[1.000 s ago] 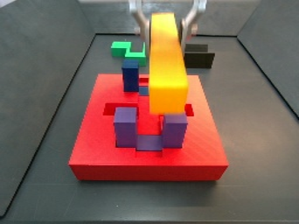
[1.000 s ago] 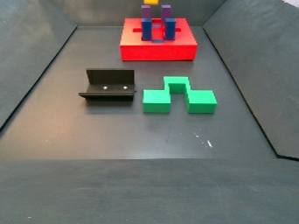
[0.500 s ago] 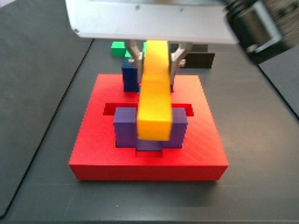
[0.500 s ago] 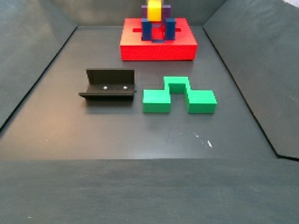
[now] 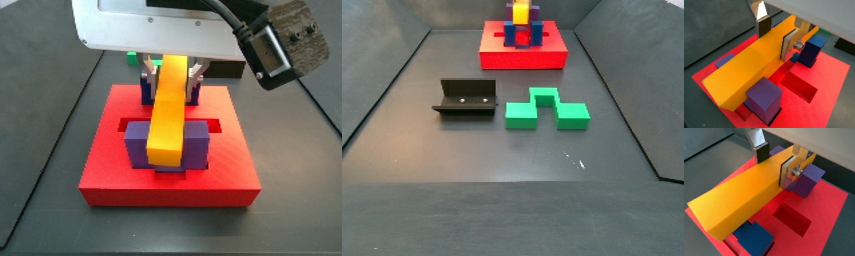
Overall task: Pick up the yellow object. Move up. Move to above the board. Insert the yellow object.
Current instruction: Insert the yellow object.
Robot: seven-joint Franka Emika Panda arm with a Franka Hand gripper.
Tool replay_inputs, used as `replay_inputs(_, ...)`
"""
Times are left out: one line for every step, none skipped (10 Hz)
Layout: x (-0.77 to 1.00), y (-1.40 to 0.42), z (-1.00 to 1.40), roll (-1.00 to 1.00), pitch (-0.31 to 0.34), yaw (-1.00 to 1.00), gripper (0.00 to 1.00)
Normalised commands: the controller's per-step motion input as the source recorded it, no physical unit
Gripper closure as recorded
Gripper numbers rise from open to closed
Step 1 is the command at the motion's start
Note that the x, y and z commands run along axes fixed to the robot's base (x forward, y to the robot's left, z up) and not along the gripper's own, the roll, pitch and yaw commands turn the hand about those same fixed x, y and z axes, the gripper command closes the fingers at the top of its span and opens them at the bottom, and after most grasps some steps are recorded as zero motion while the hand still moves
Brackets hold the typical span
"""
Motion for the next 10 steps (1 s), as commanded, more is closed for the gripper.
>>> replay_inputs(0.00, 0.00, -0.03, 0.01, 0.000, 0.00, 1.00)
replay_inputs(-0.01, -0.02, 0.00, 0.02, 0.010, 0.00, 1.00)
replay_inputs(0.00, -0.02, 0.00, 0.06, 0.084, 0.28, 1.00)
replay_inputs(0.00, 0.00, 0.00, 0.02, 0.091, 0.34, 1.00)
replay_inputs(0.16, 0.00, -0.02, 0.00, 0.051, 0.39, 1.00)
replay_inputs(0.18, 0.00, -0.04, 0.00, 0.047, 0.41, 1.00)
replay_inputs(0.10, 0.00, -0.03, 0.00, 0.026, 0.32, 1.00)
replay_inputs(0.10, -0.03, -0.10, 0.01, 0.014, 0.29, 1.00)
replay_inputs(0.08, -0.13, -0.10, 0.07, 0.010, 0.17, 1.00)
replay_inputs(0.20, -0.17, -0.16, 0.17, 0.067, 0.00, 1.00)
